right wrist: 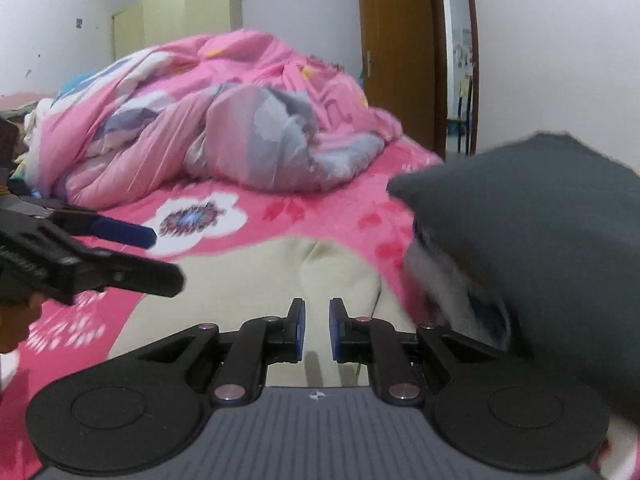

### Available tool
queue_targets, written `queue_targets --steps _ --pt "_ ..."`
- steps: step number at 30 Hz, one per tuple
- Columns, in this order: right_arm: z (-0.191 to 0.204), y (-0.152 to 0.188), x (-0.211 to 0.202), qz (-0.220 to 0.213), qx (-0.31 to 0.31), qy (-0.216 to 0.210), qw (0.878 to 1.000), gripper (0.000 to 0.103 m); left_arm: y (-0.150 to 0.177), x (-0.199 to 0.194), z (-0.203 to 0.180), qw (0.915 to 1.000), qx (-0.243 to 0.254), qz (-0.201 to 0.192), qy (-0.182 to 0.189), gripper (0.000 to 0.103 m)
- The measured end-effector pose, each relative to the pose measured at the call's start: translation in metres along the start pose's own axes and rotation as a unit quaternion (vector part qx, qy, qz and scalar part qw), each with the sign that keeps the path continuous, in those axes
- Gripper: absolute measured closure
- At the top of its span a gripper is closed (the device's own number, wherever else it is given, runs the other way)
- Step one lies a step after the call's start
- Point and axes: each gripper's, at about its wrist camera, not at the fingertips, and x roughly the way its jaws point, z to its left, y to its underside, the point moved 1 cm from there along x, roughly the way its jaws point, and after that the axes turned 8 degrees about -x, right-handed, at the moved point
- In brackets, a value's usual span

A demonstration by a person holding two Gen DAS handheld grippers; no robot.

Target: Fold clothes

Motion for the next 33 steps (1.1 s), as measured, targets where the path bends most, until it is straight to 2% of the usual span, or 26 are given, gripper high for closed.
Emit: queue_targets --steps 2,4,6,9,11,13,15,17,18,21,26,31,33 --pt "0.001 0.014 0.012 0.026 0.011 -0.001 1.000 0.089 0.021 0.005 -0.012 0.9991 0.027 0.031 0.002 0.003" --pt "0.001 0.027 0.026 0.052 0.023 -0.002 0.998 0.090 0.040 0.022 -0.020 0.9966 0.042 0.064 -0.030 0.003" --pt "0.003 0.026 0.020 0.049 0.046 0.003 0.998 0.090 0.046 0.022 -0.030 0.9949 0.062 0.056 -0.057 0.003" --pt "0.016 0.018 -0.009 0.026 0.028 0.015 0.999 0.088 0.041 0.005 -0.036 0.9963 0.042 0.049 -0.058 0.003" --pt "0.023 0.021 -0.017 0.025 0.030 -0.001 0.999 0.087 0.045 -0.006 -0.037 0.9972 0.029 0.040 -0.056 0.002" --pt "0.027 0.032 -0.010 0.039 0.038 -0.017 0.998 0.083 0.056 -0.001 -0.039 0.9959 0.026 0.061 -0.062 0.002" --pt "0.029 0.043 0.005 0.046 0.043 -0.015 0.998 0.081 0.068 0.014 -0.039 0.9914 0.016 0.090 -0.094 0.001" --pt "0.026 0.039 0.005 0.050 0.066 -0.013 0.997 0.080 0.075 0.022 -0.037 0.9832 0.005 0.129 -0.129 0.005" --pt "0.026 0.035 0.001 0.052 0.073 -0.010 0.996 0.080 0.076 0.021 -0.034 0.9815 -0.013 0.140 -0.130 0.005" --pt "0.031 0.034 -0.017 0.043 0.071 -0.003 0.997 0.079 0.072 -0.001 -0.030 0.9842 -0.056 0.120 -0.117 0.004" --pt "0.040 0.045 -0.038 0.045 0.093 -0.006 0.995 0.078 0.063 -0.042 -0.032 0.9860 -0.078 0.070 -0.130 0.004" --pt "0.057 0.045 -0.067 0.021 0.087 -0.013 0.996 0.077 0.061 -0.082 -0.044 0.9877 -0.087 0.029 -0.126 0.002" --pt "0.064 0.043 -0.078 0.009 0.085 -0.017 0.996 0.073 0.062 -0.094 -0.049 0.9870 -0.098 0.017 -0.127 0.001"
